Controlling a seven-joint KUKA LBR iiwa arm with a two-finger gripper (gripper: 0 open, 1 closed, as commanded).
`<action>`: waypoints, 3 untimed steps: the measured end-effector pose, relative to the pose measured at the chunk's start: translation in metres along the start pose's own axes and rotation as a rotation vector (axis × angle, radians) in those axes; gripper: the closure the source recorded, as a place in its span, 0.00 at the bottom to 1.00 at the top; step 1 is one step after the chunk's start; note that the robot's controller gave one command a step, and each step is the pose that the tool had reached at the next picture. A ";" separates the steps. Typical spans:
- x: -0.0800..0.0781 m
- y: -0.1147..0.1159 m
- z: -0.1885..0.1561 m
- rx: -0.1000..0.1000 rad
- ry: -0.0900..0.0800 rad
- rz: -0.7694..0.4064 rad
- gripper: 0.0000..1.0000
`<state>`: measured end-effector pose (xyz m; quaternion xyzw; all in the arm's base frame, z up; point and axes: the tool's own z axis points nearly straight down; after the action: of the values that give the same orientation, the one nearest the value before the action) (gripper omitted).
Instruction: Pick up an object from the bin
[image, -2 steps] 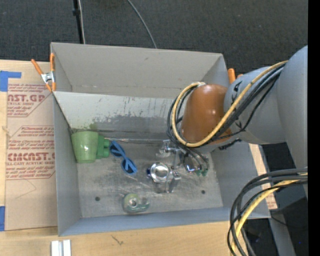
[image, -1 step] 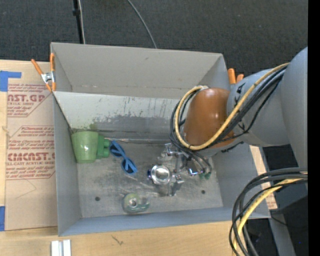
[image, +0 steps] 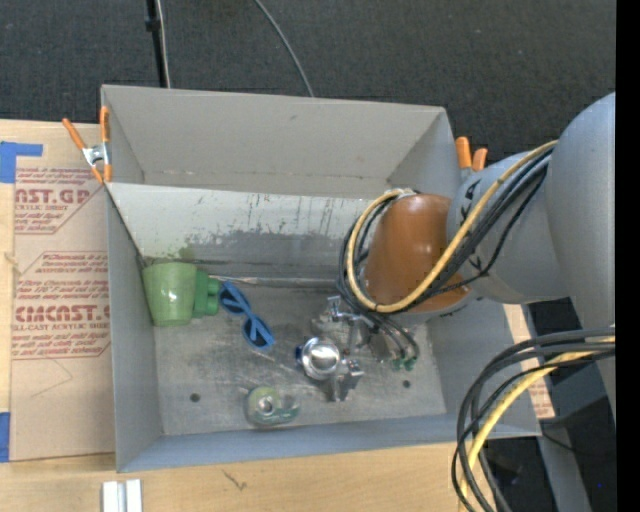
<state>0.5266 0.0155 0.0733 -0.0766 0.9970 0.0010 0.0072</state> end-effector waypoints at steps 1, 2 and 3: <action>0.004 0.009 -0.001 0.005 -0.003 0.083 0.00; 0.004 0.010 -0.002 0.003 0.001 0.081 1.00; 0.004 0.010 -0.013 0.002 0.012 0.080 1.00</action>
Offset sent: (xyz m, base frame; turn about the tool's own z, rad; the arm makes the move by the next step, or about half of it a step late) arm -0.0105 0.0097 -0.0033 0.0796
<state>0.5211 0.0251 0.0860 -0.0367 0.9993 0.0001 0.0012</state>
